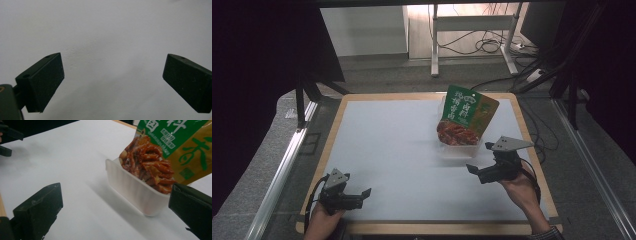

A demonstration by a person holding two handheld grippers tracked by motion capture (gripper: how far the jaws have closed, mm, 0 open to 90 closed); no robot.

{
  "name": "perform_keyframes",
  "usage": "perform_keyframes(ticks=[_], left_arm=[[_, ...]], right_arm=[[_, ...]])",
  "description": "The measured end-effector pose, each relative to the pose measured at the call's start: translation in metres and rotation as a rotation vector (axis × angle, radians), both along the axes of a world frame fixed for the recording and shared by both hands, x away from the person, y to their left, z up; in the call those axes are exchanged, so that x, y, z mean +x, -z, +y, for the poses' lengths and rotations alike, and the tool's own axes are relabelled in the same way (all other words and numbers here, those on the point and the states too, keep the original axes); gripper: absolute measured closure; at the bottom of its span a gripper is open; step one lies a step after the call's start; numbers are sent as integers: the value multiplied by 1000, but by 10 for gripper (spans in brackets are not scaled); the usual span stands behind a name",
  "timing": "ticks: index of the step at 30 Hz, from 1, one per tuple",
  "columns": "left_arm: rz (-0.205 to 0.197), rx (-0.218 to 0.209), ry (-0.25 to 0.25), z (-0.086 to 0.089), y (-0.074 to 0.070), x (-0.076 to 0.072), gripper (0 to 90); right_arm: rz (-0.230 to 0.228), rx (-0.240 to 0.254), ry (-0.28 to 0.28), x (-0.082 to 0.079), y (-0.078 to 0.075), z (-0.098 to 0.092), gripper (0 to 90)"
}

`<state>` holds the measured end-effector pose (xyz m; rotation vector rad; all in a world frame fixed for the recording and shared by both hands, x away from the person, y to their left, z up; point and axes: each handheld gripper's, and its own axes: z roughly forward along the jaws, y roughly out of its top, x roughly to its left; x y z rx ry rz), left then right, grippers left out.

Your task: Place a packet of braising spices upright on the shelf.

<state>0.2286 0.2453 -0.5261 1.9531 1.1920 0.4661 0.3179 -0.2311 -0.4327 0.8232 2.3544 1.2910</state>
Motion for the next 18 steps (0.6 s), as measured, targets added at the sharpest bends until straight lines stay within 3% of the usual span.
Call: perform_keyframes(ticks=[10, 18], left_arm=[[0, 1, 0, 0, 0, 0, 36], [1, -4, 0, 1, 0, 0, 36]], right_arm=[[0, 21, -22, -9, 14, 3, 0], [17, 9, -33, -12, 30, 6, 0]])
